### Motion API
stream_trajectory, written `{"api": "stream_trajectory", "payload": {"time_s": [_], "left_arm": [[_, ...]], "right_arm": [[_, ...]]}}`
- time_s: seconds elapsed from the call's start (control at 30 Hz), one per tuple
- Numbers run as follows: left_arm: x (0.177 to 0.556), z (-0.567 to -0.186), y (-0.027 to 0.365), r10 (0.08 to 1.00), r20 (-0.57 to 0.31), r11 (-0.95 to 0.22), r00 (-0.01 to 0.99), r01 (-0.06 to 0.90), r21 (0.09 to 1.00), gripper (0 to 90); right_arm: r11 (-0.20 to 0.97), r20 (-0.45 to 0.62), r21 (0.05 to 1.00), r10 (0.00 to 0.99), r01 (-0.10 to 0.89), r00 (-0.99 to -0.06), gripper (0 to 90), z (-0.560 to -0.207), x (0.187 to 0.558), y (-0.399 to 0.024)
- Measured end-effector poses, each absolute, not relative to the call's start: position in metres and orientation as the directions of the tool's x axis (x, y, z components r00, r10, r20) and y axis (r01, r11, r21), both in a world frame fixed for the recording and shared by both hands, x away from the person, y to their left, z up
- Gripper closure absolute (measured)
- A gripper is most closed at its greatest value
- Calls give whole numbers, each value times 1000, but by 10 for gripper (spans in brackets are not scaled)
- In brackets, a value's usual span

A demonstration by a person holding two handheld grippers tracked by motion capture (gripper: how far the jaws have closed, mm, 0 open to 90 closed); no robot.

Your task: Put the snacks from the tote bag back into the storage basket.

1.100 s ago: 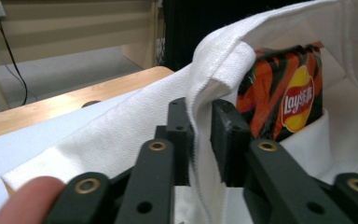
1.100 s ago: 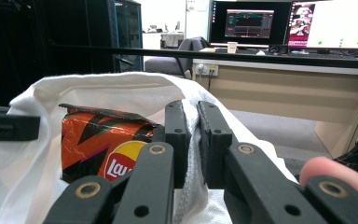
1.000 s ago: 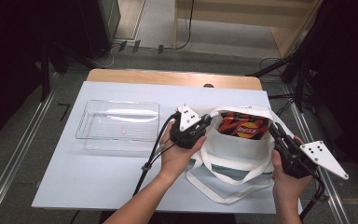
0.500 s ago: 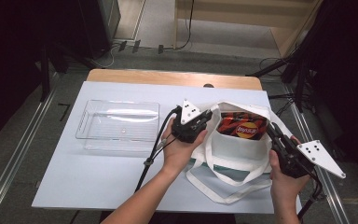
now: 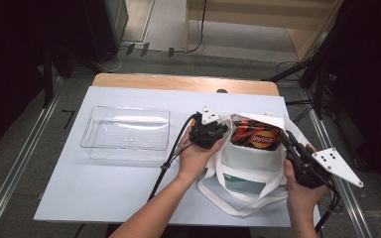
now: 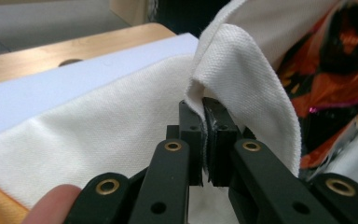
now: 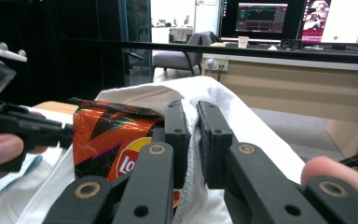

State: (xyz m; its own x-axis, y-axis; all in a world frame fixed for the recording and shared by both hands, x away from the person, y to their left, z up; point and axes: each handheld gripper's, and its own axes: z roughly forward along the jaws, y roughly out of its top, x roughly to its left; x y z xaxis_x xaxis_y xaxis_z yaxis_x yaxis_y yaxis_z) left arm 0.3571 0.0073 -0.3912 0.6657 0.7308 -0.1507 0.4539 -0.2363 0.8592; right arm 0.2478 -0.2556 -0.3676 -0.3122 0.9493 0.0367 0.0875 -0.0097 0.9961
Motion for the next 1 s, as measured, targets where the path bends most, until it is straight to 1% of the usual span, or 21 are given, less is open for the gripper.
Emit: {"api": "stream_trajectory", "payload": {"time_s": [0.07,0.1,0.17,0.2,0.23,0.27,0.4,0.57,0.6,0.63,0.67,0.7,0.77,0.87,1.0], "left_arm": [[355,-392,6,728,-135,-250,672,443,861,875],[353,-392,6,728,-132,-252,673,442,861,874],[351,-393,5,722,-125,-259,680,434,863,870],[350,-394,5,720,-124,-261,682,433,862,863],[349,-395,5,718,-123,-265,685,432,862,863],[348,-397,4,715,-116,-275,690,429,860,849],[346,-402,4,715,-115,-275,690,429,861,835],[346,-405,4,715,-111,-282,690,431,857,811],[345,-405,4,716,-115,-276,688,431,859,786],[343,-405,7,717,-118,-264,687,425,866,717],[343,-405,7,717,-118,-264,687,425,866,684],[342,-404,9,719,-121,-254,684,421,871,684],[336,-402,16,722,-129,-228,680,410,883,607],[331,-397,23,727,-146,-201,671,412,889,597],[320,-383,34,731,-163,-141,662,381,914,563]], "right_arm": [[2,23,996,958,90,-287,817,-365,249,-257],[7,15,996,966,86,-258,776,-363,251,-258],[11,6,997,978,80,-207,747,-359,252,-262],[13,3,995,986,94,-167,749,-357,253,-265],[13,3,995,986,94,-167,749,-357,253,-265],[-3,22,994,985,111,-171,783,-359,257,-270],[-30,55,990,983,138,-177,819,-365,262,-274],[-36,66,983,984,178,-163,834,-371,272,-277],[-41,72,982,984,185,-165,835,-373,273,-278],[-52,88,978,981,202,-175,837,-378,276,-279],[-52,88,978,981,202,-175,837,-378,276,-279],[-56,92,978,980,202,-175,838,-379,277,-280],[-75,115,976,976,206,-186,839,-382,276,-283],[-87,129,975,970,203,-204,840,-384,275,-285],[-90,132,977,967,193,-216,841,-385,274,-284]]}}
